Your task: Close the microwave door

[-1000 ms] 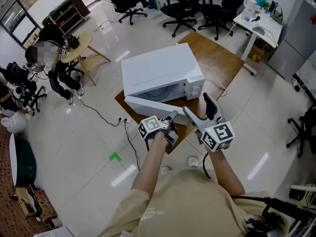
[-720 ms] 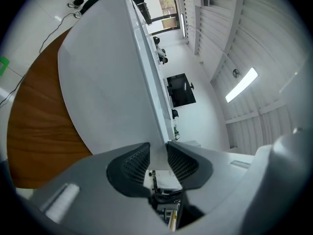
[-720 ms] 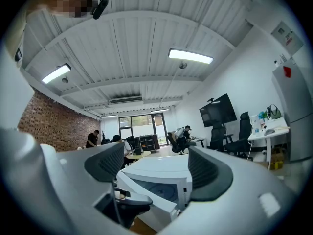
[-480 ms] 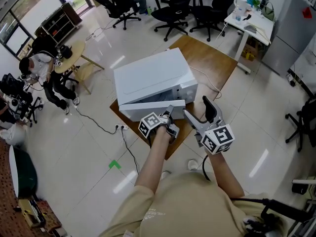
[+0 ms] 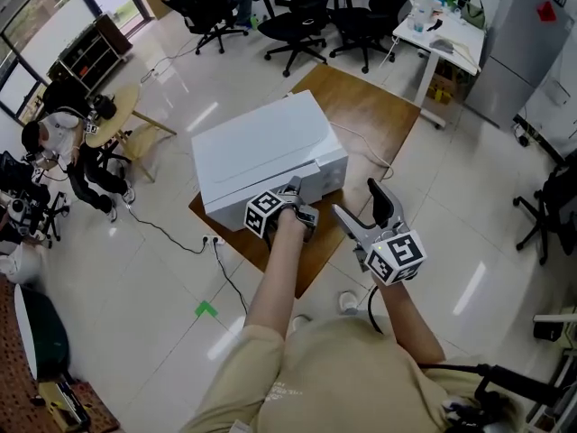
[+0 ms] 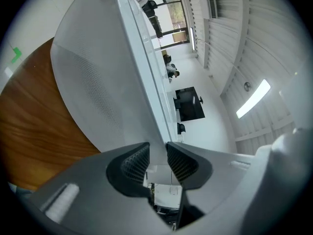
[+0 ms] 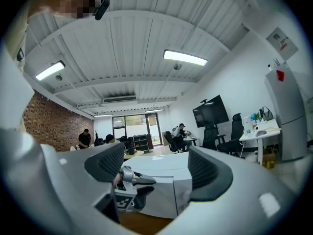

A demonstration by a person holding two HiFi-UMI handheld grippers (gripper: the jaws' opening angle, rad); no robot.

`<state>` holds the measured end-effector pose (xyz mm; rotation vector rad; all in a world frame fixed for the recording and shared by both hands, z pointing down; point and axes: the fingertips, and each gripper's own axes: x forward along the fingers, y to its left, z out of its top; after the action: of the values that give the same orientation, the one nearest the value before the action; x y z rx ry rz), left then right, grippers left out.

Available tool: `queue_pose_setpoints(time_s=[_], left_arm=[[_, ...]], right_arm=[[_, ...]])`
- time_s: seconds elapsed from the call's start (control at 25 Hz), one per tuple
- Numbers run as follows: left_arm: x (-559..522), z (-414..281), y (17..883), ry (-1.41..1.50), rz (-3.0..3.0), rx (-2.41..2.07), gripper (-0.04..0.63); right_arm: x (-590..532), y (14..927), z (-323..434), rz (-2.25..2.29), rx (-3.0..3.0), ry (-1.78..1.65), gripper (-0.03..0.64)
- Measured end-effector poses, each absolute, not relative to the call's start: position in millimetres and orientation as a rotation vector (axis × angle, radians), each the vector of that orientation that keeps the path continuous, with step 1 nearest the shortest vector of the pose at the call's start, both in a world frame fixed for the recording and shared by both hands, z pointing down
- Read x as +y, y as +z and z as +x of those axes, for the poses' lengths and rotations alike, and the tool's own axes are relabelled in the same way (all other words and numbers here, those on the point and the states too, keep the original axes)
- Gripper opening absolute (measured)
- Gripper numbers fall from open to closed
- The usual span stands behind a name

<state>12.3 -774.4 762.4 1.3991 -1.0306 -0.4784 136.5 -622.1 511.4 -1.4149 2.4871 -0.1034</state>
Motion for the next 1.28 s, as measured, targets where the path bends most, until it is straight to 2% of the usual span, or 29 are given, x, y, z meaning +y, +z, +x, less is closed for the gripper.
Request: queue_pose_setpoints(time_s=[0.4,0.52,0.56,0.6,0.64,0.92,1.12,1.28], left_arm=[[-792,9,760,-0.472,1.436,-1.038,0.124],[-783,9,754,-0.363,1.602,-1.090,0.124],[-775,8,750,-0.276,1.702,-1.136,0.105],[-764,5,744,-0.188,1.808,-1.180,0.052],[-751,2,736,-0.125,1.908,-1.206,0.054],[-683,-48,669,-0.063,2.319,-1.281,0.168],[-641,-111,600,-0.109,2.507,-1.569,0.240],[-610,-139,580,-0.027,2.620,-1.766,0.282]], right_arm=[[-628,522,139,-1.451,2.483,-0.136,0.397],[-620,517,130,-1.434,2.495,-0.125,0.397],[-615,514,126,-1.427,2.499,-0.119,0.397],[-610,510,123,-1.422,2.502,-0.112,0.397],[-606,506,120,-1.418,2.504,-0.105,0.397],[-603,511,99,-1.389,2.515,-0.129,0.397],[-598,514,59,-1.293,2.577,-0.112,0.397],[-592,518,29,-1.229,2.622,-0.095,0.397]])
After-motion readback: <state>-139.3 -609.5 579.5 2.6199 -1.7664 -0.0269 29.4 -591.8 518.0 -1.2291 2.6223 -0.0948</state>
